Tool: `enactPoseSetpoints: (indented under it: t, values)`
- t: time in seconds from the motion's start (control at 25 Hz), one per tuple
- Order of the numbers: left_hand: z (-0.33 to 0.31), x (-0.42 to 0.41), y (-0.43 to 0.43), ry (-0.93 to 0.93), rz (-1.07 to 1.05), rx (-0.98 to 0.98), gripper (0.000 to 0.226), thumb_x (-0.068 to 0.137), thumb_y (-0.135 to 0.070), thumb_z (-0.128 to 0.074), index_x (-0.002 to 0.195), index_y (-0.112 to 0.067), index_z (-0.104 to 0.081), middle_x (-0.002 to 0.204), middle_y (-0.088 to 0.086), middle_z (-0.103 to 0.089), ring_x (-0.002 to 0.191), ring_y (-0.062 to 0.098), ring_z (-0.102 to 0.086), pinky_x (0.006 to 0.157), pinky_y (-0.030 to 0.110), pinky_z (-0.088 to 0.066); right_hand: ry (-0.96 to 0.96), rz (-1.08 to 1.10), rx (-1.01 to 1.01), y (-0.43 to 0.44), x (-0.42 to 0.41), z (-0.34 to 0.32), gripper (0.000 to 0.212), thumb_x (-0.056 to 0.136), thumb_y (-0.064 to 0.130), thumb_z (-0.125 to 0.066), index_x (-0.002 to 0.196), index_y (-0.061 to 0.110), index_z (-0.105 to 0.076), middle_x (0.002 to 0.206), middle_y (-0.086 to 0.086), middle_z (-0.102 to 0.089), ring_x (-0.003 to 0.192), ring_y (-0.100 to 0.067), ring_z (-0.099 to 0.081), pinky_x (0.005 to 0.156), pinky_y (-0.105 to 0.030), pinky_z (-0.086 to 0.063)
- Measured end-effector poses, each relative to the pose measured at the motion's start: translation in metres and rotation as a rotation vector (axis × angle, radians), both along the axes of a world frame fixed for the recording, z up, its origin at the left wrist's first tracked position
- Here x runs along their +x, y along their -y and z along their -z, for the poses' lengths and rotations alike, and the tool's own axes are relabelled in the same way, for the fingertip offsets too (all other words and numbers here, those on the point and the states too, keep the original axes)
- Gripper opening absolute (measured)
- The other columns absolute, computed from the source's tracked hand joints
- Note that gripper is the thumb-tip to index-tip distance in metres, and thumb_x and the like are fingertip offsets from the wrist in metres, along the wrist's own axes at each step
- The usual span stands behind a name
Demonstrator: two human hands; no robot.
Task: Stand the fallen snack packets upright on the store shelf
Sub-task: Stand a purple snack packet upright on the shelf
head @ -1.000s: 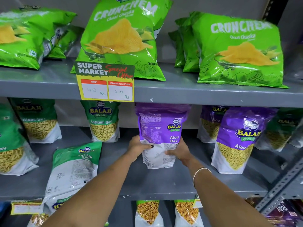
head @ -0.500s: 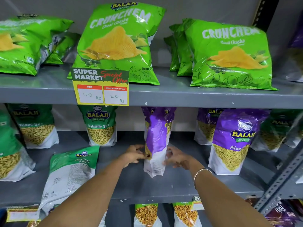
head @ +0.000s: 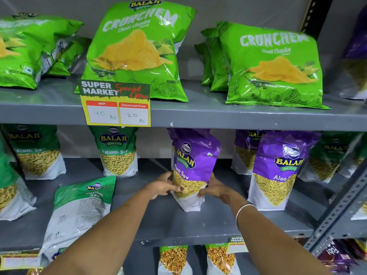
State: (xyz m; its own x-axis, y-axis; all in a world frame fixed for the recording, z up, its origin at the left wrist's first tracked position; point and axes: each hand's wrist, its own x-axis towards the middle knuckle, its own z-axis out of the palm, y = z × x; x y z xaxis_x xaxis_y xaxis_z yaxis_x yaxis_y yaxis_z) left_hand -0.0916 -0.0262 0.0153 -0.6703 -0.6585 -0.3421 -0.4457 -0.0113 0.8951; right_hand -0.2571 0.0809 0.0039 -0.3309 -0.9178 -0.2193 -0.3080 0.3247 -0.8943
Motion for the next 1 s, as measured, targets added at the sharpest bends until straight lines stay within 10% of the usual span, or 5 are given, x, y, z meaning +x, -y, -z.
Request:
enactPoseSetpoints:
  t: [0.2, 0.36, 0.48, 0.88, 1.0]
  values:
    - [0.007, -0.001, 0.007, -0.024, -0.167, -0.122, 0.041, 0.077, 0.003, -0.069, 0.103, -0.008, -0.039, 0.127, 0.020, -0.055, 0.114, 0.025, -0.052, 0.091, 0.032, -0.043, 0.098, 0.034, -0.016, -0.005, -0.014, -0.002, 0.047, 0.077, -0.019, -0.052, 0.111, 0.013, -0.052, 0.084, 0.003, -0.061, 0.072, -0.006, -0.054, 0.047, -0.008, -0.046]
    - [0.010, -0.005, 0.003, -0.062, -0.184, -0.106, 0.058, 0.079, 0.008, -0.065, 0.129, 0.000, -0.038, 0.100, 0.017, -0.066, 0.087, 0.016, -0.055, 0.070, 0.021, -0.045, 0.100, 0.147, -0.132, -0.005, -0.025, 0.005, 0.049, 0.062, -0.007, -0.061, 0.109, 0.006, -0.058, 0.087, -0.001, -0.072, 0.080, -0.013, -0.069, 0.059, -0.018, -0.053]
    - [0.010, -0.006, -0.002, -0.062, -0.166, -0.124, 0.050, 0.078, 0.003, -0.068, 0.125, 0.002, -0.050, 0.127, 0.019, -0.061, 0.098, 0.017, -0.053, 0.079, 0.024, -0.045, 0.175, 0.003, -0.124, -0.009, -0.024, -0.001, 0.051, 0.070, -0.019, -0.066, 0.111, 0.009, -0.053, 0.089, 0.001, -0.071, 0.065, 0.003, -0.069, 0.050, -0.008, -0.049]
    - [0.007, -0.006, -0.008, -0.066, -0.201, -0.014, 0.052, 0.081, -0.003, -0.067, 0.128, -0.007, -0.046, 0.132, 0.015, -0.057, 0.122, 0.032, -0.054, 0.092, 0.046, -0.046, 0.143, 0.061, -0.131, -0.005, -0.025, 0.001, 0.056, 0.075, -0.009, -0.068, 0.127, -0.004, -0.049, 0.129, -0.022, -0.059, 0.102, -0.026, -0.061, 0.075, -0.020, -0.056]
    - [0.009, -0.007, -0.011, -0.066, -0.218, -0.007, 0.053, 0.081, -0.002, -0.066, 0.129, -0.005, -0.043, 0.132, 0.016, -0.056, 0.122, 0.033, -0.054, 0.090, 0.045, -0.048, 0.112, 0.070, -0.068, -0.008, -0.022, -0.004, 0.050, 0.078, -0.003, -0.068, 0.125, -0.002, -0.052, 0.118, -0.013, -0.062, 0.086, -0.013, -0.061, 0.054, -0.007, -0.048]
